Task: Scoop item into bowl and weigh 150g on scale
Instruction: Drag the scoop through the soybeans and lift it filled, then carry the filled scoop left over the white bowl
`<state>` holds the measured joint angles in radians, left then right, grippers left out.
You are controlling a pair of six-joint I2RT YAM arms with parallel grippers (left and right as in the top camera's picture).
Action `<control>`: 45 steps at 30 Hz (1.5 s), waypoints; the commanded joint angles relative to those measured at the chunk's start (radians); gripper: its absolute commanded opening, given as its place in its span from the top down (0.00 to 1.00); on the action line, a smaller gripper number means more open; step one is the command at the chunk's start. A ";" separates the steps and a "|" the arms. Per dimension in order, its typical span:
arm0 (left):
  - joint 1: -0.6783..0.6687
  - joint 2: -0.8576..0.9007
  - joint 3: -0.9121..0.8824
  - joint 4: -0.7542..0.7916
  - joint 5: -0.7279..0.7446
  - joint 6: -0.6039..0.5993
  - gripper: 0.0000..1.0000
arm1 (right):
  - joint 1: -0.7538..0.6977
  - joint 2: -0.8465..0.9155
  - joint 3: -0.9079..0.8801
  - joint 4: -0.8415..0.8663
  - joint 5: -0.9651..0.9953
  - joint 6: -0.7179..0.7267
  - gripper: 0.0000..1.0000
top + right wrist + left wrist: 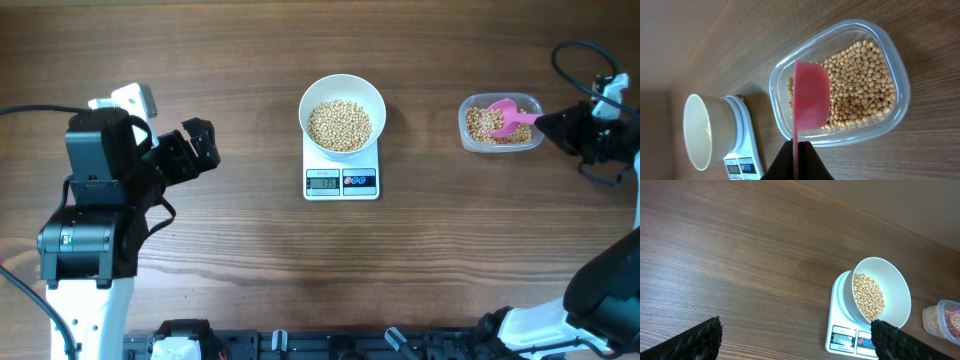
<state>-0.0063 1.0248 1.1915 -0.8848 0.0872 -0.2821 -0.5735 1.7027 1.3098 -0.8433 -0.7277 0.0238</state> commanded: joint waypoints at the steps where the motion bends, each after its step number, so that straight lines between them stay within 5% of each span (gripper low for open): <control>1: 0.005 0.004 0.018 0.001 -0.010 0.013 0.00 | -0.039 0.016 -0.010 -0.034 -0.068 0.003 0.96; 25: 0.005 0.004 0.018 0.000 -0.010 0.013 0.00 | -0.018 0.016 -0.010 -0.005 -0.643 -0.043 0.96; 33: 0.005 0.004 0.018 0.000 -0.010 0.013 0.00 | 0.258 0.016 -0.009 0.301 -0.608 0.219 0.96; 45: 0.005 0.004 0.018 0.000 -0.010 0.013 0.00 | 0.577 -0.002 -0.005 0.477 -0.207 0.110 0.96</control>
<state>-0.0063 1.0248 1.1915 -0.8848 0.0872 -0.2821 -0.0357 1.7031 1.2984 -0.3977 -1.0580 0.1707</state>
